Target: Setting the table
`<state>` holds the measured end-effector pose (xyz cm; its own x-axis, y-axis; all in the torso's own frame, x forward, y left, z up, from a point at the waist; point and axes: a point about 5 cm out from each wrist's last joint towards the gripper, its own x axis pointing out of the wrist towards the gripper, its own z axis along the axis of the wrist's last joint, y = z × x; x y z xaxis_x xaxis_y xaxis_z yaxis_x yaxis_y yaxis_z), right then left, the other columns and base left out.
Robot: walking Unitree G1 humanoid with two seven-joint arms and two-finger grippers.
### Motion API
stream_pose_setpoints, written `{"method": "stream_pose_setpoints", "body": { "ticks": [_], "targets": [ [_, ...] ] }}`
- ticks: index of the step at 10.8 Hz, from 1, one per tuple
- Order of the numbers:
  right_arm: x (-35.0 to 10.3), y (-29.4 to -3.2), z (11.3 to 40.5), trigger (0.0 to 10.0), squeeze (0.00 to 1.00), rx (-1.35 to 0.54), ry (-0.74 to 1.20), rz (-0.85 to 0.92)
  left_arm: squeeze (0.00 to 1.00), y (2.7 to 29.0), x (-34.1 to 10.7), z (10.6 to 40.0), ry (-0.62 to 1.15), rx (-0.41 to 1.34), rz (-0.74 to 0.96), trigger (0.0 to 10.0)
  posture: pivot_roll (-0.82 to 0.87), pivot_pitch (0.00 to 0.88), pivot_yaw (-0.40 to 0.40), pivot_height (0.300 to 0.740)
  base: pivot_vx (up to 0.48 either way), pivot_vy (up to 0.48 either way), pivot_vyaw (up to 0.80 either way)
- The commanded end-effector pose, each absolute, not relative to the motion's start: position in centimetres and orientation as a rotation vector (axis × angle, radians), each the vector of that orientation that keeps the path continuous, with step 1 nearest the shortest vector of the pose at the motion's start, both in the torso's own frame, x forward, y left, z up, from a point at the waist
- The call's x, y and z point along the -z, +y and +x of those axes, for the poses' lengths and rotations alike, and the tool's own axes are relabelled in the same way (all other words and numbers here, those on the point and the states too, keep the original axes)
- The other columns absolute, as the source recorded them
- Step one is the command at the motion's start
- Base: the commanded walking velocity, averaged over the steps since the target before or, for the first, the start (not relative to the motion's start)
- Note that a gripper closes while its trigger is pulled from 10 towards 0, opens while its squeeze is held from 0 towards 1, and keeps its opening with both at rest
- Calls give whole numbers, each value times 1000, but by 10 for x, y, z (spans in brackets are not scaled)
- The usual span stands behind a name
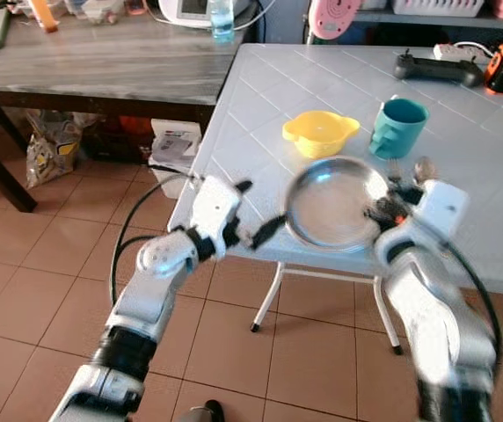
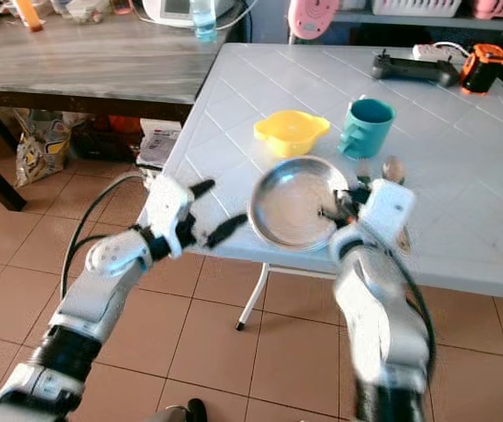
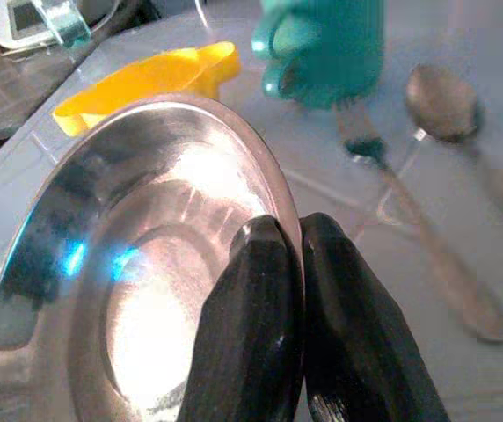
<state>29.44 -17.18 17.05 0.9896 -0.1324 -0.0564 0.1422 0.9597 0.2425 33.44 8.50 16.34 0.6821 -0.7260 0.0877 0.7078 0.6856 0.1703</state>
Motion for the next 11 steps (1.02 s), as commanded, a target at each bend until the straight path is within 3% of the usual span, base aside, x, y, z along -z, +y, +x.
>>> {"method": "stream_pose_setpoints", "body": {
  "ticks": [1,7,8,9,10,11],
  "targets": [
    [-174,-173,290,0,0,143,8,207,0,88,-165,338,-158,776,130,10000,-72,127,42,740,0,0,0],
    [-207,-186,260,0,0,212,-267,-57,0,90,-166,349,-173,626,79,10000,-97,125,49,740,0,0,0],
    [-214,-186,254,784,0,235,-303,-95,0,92,-165,352,-168,578,64,10000,-99,124,50,740,0,0,0],
    [-215,-185,250,7294,0,238,-310,-112,0,92,-164,352,-164,581,54,10000,-102,124,51,740,0,0,0],
    [-216,-185,246,10000,0,247,-320,-141,0,92,-164,352,-160,571,51,10000,-105,123,51,740,0,0,0],
    [-216,-187,241,10000,0,271,-322,-148,0,97,-164,354,-163,533,48,10000,-105,122,51,740,0,0,0]
  ]
}}
